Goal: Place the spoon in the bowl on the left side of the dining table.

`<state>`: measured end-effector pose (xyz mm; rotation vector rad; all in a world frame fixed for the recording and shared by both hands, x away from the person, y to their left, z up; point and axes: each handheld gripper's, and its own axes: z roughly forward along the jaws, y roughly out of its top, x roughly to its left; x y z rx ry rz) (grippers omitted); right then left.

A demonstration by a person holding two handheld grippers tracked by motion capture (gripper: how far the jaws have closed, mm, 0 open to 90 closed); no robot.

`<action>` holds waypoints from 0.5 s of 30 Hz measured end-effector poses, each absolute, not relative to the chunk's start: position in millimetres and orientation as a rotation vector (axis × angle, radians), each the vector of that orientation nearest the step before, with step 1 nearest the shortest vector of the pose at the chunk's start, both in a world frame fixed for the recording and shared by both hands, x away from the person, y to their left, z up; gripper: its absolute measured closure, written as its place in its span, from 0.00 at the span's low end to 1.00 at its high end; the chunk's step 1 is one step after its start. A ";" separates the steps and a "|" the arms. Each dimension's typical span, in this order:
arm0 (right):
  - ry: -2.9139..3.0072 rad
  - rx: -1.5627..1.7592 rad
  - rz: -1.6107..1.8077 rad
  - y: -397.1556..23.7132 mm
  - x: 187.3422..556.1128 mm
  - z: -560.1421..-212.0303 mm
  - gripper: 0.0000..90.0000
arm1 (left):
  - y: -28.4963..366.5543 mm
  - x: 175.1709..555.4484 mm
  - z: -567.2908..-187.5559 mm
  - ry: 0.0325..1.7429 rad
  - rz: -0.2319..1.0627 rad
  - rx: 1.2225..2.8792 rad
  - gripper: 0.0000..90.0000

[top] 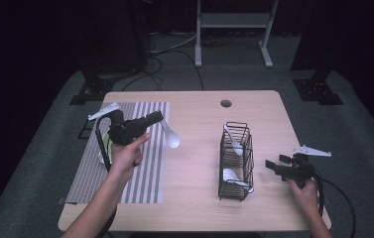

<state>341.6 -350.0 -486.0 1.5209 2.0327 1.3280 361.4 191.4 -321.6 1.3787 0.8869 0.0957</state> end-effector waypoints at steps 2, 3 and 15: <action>2.032 1.521 1.327 -350.0 341.6 -486.0 0.23 | 196.3 362.0 -322.6 0.897 0.099 1.372 0.94; 2.033 1.521 1.326 -349.9 341.6 -486.0 0.23 | 198.5 362.1 -323.0 0.904 0.102 1.370 0.94; 2.034 1.521 1.321 -349.7 341.7 -486.0 0.23 | 220.2 365.1 -328.6 0.955 0.137 1.345 0.94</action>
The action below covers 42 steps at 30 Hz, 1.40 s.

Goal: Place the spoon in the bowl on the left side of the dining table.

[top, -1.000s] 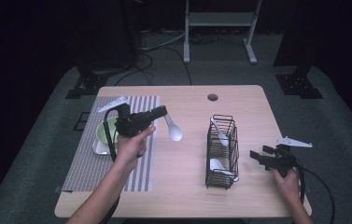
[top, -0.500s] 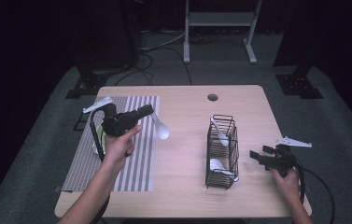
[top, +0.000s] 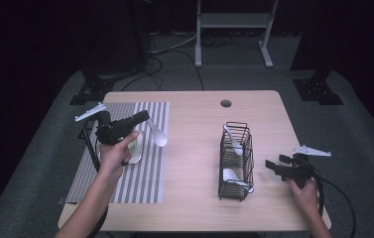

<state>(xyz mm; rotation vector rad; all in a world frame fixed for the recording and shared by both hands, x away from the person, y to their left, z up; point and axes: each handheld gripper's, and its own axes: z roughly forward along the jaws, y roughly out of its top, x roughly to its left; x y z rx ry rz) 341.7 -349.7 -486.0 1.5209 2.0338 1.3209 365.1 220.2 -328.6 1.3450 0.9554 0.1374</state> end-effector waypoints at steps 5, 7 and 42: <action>2.034 1.522 1.320 -349.7 341.8 -486.0 0.23 | 229.7 366.4 -331.0 0.977 0.153 1.339 0.94; 2.034 1.522 1.319 -349.6 341.8 -486.0 0.23 | 233.3 366.7 -332.0 0.988 0.158 1.329 0.94; 2.036 1.519 1.309 -349.4 342.7 -486.4 0.23 | 279.9 376.6 -349.3 1.135 0.240 1.263 0.94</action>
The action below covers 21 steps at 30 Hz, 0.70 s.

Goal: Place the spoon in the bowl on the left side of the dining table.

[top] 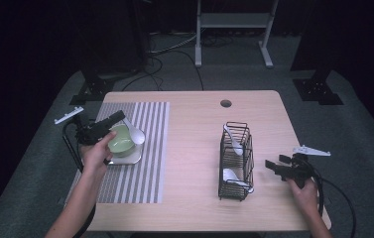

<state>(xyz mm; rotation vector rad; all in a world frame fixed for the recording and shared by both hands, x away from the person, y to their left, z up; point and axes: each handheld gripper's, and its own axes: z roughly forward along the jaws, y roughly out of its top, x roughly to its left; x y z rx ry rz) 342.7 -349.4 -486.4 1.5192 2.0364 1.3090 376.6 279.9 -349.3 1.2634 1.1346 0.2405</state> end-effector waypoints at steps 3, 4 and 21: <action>2.037 1.521 1.308 -349.3 342.7 -486.4 0.23 | 283.5 377.1 -349.3 1.145 0.248 1.254 0.94; 2.037 1.521 1.308 -349.3 342.7 -486.4 0.23 | 284.4 376.9 -349.2 1.150 0.249 1.249 0.94; 2.037 1.521 1.306 -349.2 342.9 -486.5 0.24 | 305.0 377.4 -355.1 1.200 0.287 1.210 0.94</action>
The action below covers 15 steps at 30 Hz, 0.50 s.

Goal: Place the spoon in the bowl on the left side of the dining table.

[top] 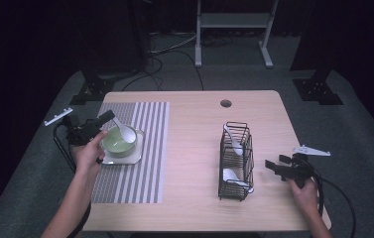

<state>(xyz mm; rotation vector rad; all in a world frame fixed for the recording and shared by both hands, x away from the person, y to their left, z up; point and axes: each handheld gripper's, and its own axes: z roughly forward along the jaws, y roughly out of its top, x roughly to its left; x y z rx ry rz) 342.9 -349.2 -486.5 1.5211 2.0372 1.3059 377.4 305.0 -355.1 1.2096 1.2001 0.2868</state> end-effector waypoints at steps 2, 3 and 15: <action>2.037 1.520 1.306 -349.2 342.8 -486.5 0.24 | 307.4 377.4 -356.7 1.207 0.290 1.209 0.94; 2.038 1.520 1.306 -349.2 342.8 -486.5 0.23 | 308.1 377.4 -357.3 1.214 0.290 1.197 0.94; 2.040 1.525 1.299 -348.6 342.7 -486.2 0.24 | 322.6 377.5 -367.7 1.264 0.331 1.192 0.94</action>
